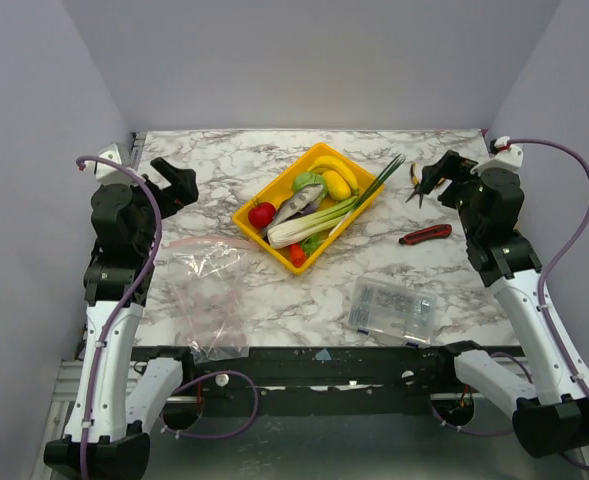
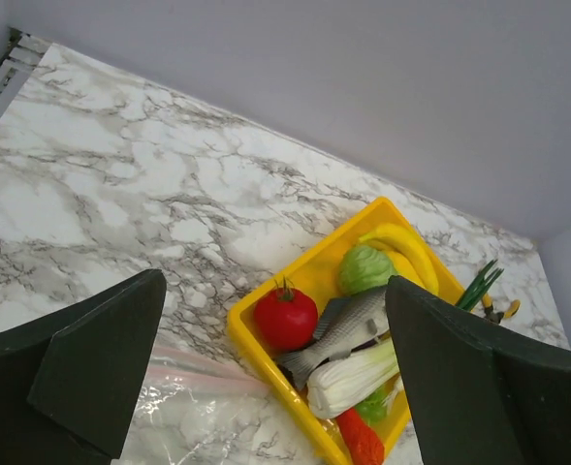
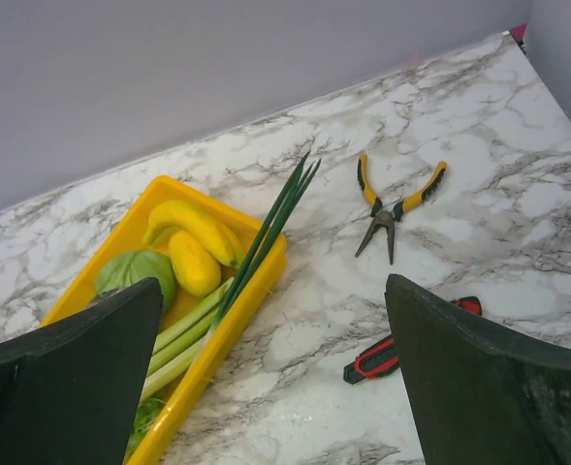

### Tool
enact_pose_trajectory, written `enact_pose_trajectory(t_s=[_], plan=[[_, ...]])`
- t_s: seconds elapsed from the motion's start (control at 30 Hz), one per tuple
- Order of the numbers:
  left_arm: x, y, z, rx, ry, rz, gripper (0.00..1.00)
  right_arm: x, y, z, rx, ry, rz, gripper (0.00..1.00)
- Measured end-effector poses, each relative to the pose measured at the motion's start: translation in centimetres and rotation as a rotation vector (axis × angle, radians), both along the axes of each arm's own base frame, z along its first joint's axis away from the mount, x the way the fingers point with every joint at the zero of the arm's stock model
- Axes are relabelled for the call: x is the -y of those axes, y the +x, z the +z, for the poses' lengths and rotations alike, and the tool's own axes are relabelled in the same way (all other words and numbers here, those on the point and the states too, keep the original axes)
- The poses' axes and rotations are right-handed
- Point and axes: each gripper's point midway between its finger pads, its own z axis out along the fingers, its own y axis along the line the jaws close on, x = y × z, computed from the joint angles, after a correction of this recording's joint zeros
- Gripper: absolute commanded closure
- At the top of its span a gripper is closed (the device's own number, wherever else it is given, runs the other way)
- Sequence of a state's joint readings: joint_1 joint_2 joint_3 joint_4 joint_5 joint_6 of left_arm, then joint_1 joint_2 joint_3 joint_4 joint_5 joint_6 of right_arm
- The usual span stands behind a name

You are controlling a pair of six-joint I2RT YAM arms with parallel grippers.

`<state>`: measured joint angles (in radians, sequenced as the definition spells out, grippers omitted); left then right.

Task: Place the food in the zip-top bag and seal the zipper
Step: Pick up the zipper food storage bag at the center of the board.

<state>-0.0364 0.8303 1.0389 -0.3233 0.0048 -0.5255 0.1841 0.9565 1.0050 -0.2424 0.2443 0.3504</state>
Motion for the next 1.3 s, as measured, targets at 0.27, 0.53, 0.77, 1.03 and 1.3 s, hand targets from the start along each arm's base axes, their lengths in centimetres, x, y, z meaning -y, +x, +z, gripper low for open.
enact_pose_trajectory(t_s=[0.27,0.53,0.77,1.03,1.3], plan=[[-2.1,0.3,-4.2,-0.192,-0.089,0.17,0.02,0.7,0.5,-1.4,-0.065,-0.021,-0.045,0.0],[-3.3,1.1,-14.1,-0.603,-0.113,0.298,0.03,0.7,0.6,-2.6,-0.11,-0.017,-0.054,0.0],[-3.6,2.9,-18.4,-0.848,-0.195,0.347,0.09,-0.2,0.5,-2.8,-0.117,0.011,-0.012,0.0],[-2.8,2.6,-22.2,-1.157,-0.309,0.495,0.11,-1.0,0.2,-3.3,-0.14,0.051,0.019,0.0],[-1.4,-0.9,-24.2,-1.302,-0.441,0.608,0.11,-1.4,0.0,-3.6,-0.155,0.074,0.035,0.0]])
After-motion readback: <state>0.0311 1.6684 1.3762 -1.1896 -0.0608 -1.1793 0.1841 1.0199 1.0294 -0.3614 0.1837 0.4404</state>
